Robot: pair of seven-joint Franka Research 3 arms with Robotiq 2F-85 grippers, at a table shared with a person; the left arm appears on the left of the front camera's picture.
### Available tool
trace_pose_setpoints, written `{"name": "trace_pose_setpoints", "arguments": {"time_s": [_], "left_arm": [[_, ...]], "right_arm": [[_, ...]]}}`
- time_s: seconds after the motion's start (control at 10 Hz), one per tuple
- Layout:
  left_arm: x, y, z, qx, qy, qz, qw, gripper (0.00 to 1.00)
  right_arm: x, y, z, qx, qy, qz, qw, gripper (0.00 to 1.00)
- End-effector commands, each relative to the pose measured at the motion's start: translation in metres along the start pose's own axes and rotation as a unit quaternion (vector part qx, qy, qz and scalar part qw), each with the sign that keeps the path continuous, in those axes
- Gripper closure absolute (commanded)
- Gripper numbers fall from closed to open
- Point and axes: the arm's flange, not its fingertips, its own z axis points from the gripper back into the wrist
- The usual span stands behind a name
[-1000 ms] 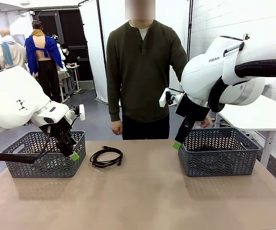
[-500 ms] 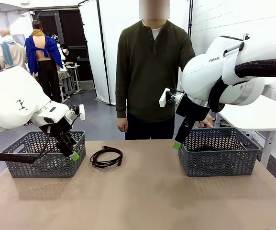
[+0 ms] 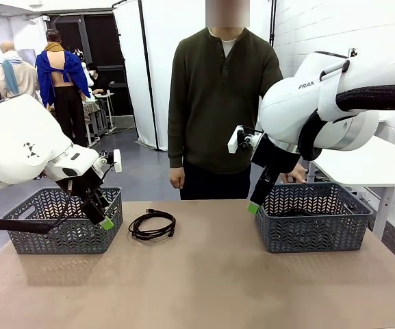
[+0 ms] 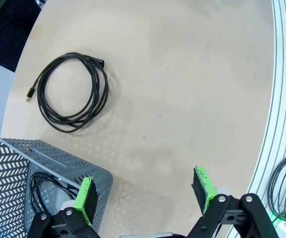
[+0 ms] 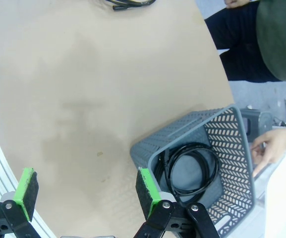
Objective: Organize the cables according to human instructions.
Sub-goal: Pick up a bundle of cables and place it in the basket indicated by the human.
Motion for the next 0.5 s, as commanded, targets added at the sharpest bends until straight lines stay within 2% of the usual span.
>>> {"name": "trace_pose_setpoints", "arguments": {"time_s": [0.0, 0.3, 0.4], "left_arm": [[0.001, 0.001, 0.002, 0.002, 0.0, 0.0, 1.0, 0.0], [0.001, 0.001, 0.002, 0.002, 0.0, 0.0, 1.0, 0.0], [0.001, 0.001, 0.002, 0.002, 0.0, 0.0, 1.0, 0.0]], "right_arm": [[-0.001, 0.0, -0.001, -0.005, 0.001, -0.001, 1.0, 0.0], [0.0, 0.0, 0.0, 0.0, 0.0, 0.0, 1.0, 0.0], [0.013, -0.003, -0.001, -0.002, 0.014, -0.033, 0.999, 0.0]]}}
